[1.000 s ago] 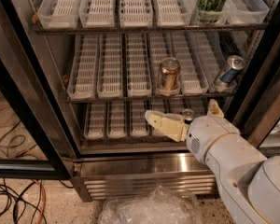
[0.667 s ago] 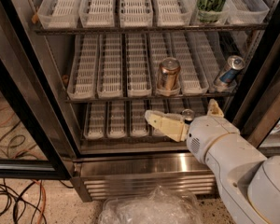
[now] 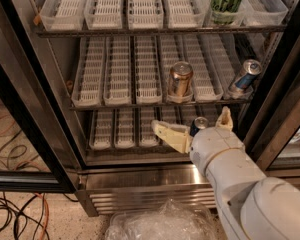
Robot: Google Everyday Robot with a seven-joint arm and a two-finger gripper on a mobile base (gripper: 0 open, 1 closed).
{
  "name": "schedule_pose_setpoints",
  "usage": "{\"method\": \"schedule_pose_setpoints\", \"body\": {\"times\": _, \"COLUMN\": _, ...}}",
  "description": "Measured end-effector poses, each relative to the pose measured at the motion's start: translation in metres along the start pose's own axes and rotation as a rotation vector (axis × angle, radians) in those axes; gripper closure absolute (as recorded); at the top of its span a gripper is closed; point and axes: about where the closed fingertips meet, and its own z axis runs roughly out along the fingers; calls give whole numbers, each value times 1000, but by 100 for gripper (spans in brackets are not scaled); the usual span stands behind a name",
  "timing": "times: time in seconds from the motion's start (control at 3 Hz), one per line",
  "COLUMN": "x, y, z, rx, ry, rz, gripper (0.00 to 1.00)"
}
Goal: Pick orange can from middle shelf of fridge
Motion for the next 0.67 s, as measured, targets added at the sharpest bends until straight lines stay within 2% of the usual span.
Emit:
{"method": "schedule_pose_setpoints", "body": {"times": 0.33, "x": 14, "y": 10, "z": 11, "rx": 27, "ry": -54, "rz": -22, "gripper": 0}}
{"method": "schedule_pose_setpoints", "body": {"times": 0.67, "x": 22, "y": 1, "z": 19, "rx": 96, "ry": -119, "rz": -70, "gripper": 0}}
